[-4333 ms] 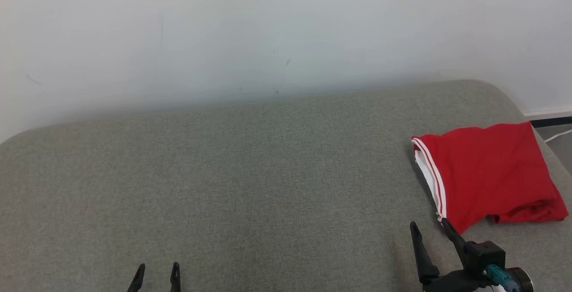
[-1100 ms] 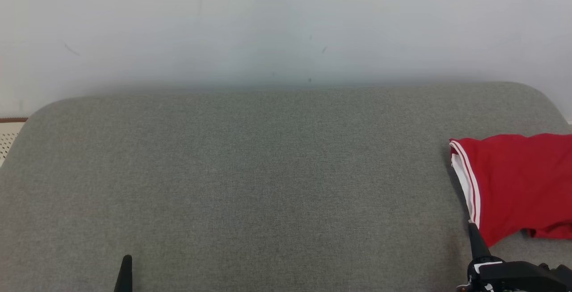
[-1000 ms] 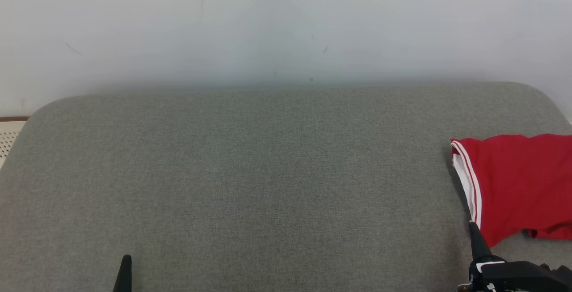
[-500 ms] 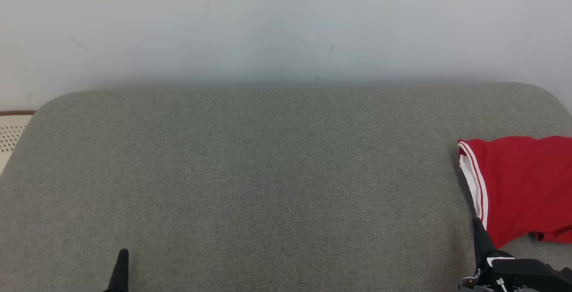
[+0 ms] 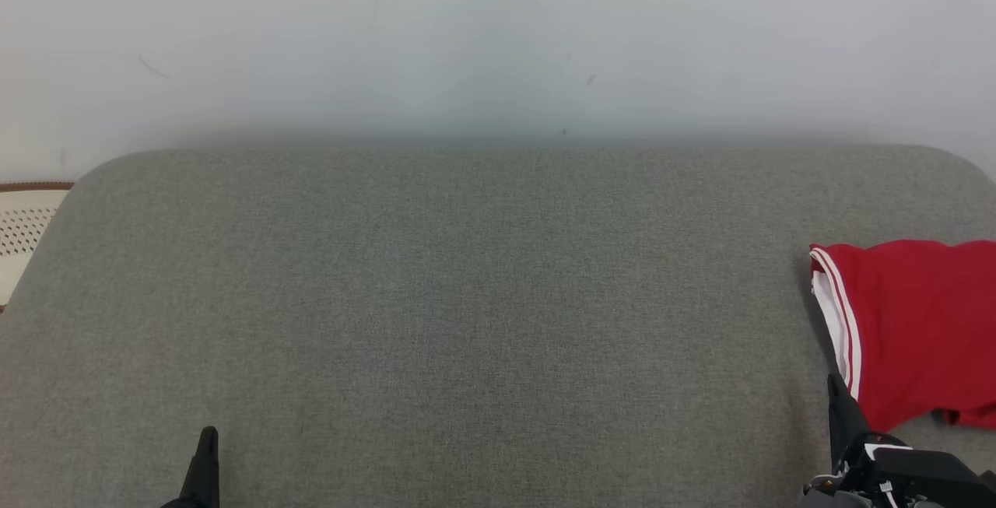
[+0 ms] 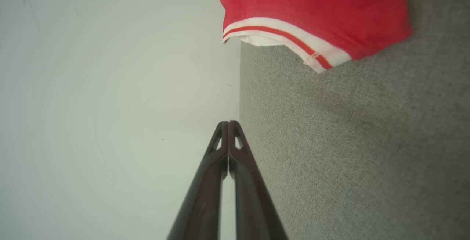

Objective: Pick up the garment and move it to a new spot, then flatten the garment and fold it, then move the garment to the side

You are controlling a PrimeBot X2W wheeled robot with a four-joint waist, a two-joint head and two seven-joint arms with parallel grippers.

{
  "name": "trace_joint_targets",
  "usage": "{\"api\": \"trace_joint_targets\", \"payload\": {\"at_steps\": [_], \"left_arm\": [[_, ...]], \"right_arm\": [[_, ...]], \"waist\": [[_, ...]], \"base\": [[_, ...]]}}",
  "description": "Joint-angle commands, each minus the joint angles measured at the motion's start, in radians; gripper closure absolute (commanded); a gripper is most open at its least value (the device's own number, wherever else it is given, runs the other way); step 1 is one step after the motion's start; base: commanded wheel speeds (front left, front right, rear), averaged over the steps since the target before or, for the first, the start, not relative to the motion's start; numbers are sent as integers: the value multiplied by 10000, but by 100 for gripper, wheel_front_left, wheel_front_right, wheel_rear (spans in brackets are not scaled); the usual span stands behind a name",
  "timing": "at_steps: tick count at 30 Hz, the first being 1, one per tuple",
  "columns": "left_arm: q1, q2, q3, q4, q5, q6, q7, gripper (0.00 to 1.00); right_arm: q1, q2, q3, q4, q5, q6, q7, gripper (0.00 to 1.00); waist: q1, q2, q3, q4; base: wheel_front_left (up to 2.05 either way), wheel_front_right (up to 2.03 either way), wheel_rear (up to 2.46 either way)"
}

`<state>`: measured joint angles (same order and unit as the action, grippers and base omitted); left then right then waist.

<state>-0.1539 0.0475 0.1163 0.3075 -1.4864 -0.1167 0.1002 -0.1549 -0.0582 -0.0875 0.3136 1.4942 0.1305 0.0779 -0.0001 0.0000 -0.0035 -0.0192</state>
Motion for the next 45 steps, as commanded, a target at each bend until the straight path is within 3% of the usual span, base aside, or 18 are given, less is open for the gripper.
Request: {"api": "trace_joint_targets", "payload": {"at_steps": [1, 16, 45], "left_arm": [[-151, 45, 52, -1, -256, -56, 65, 100], [-230, 43, 177, 26, -1246, -166, 312, 100], [-224, 42, 170, 22, -1209, -166, 289, 100]], "right_arm": [[-117, 34, -60, -60, 242, 3, 54, 100], [-145, 104, -261, -169, 1169, 4, 297, 100], [-138, 95, -247, -160, 1149, 4, 276, 100]], "waist": [[1, 0, 11, 24], [1, 0, 78, 191], [1, 0, 78, 191]], "base": [[0, 0, 0], [0, 0, 0], [0, 0, 0]]}}
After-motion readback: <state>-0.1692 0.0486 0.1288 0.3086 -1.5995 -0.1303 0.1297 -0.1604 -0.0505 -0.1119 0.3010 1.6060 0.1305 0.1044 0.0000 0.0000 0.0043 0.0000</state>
